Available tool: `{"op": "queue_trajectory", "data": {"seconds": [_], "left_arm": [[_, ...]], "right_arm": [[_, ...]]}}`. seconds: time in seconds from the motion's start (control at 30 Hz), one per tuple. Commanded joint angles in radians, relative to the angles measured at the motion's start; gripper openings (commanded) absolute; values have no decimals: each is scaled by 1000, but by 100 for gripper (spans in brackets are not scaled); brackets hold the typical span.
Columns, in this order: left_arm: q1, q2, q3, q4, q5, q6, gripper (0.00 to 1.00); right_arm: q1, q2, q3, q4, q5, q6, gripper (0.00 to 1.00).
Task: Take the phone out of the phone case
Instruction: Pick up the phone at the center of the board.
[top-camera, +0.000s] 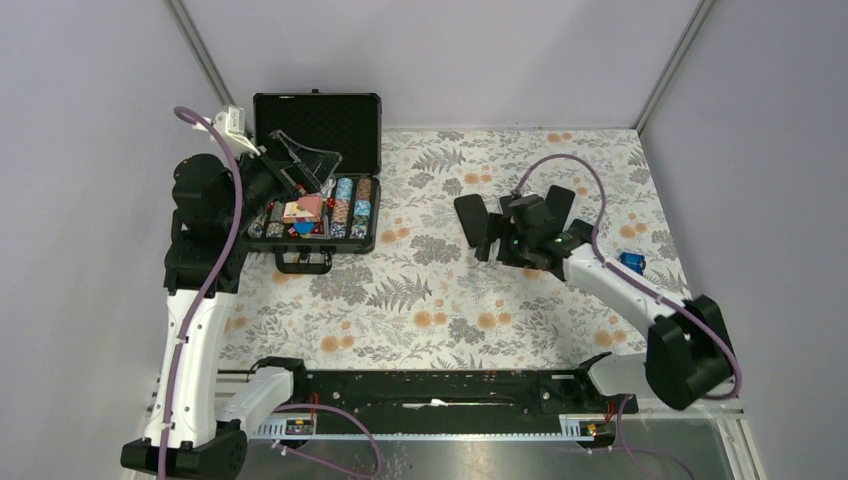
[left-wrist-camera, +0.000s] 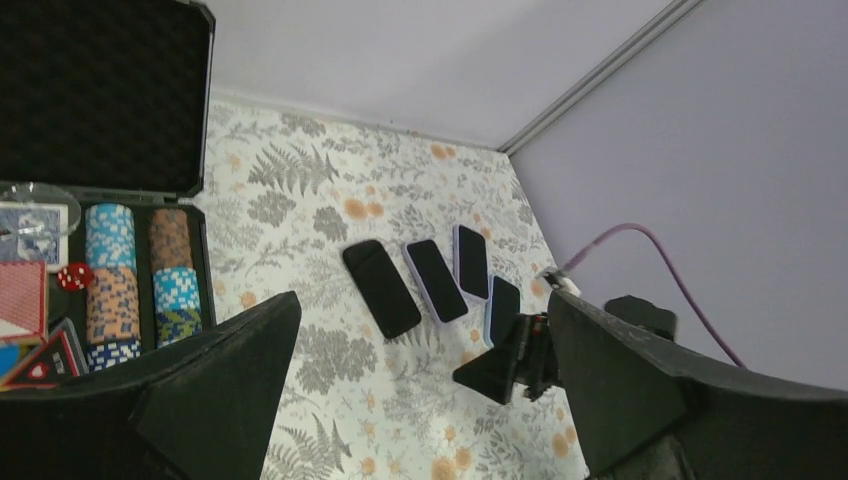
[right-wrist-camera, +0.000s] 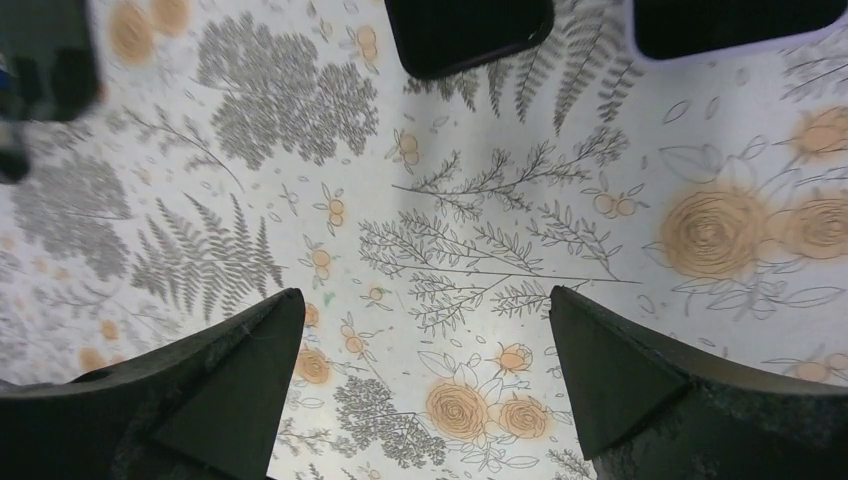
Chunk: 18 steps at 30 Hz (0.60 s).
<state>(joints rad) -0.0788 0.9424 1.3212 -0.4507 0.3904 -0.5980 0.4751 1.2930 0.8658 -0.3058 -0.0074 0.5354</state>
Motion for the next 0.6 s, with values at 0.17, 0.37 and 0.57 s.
{"op": "queue_trajectory", "data": {"seconds": [0.17, 0.37, 0.57], "left_arm": [[1, -43, -47, 44, -10, -52, 99], [1, -35, -34, 49, -8, -74, 99], [1, -18, 3, 12, -35, -41, 99]], "right_arm": [[68, 288, 131, -34, 74, -36, 100], [68, 474, 333, -150, 126, -108, 100], [63, 655, 572, -388, 236, -97, 100]]}}
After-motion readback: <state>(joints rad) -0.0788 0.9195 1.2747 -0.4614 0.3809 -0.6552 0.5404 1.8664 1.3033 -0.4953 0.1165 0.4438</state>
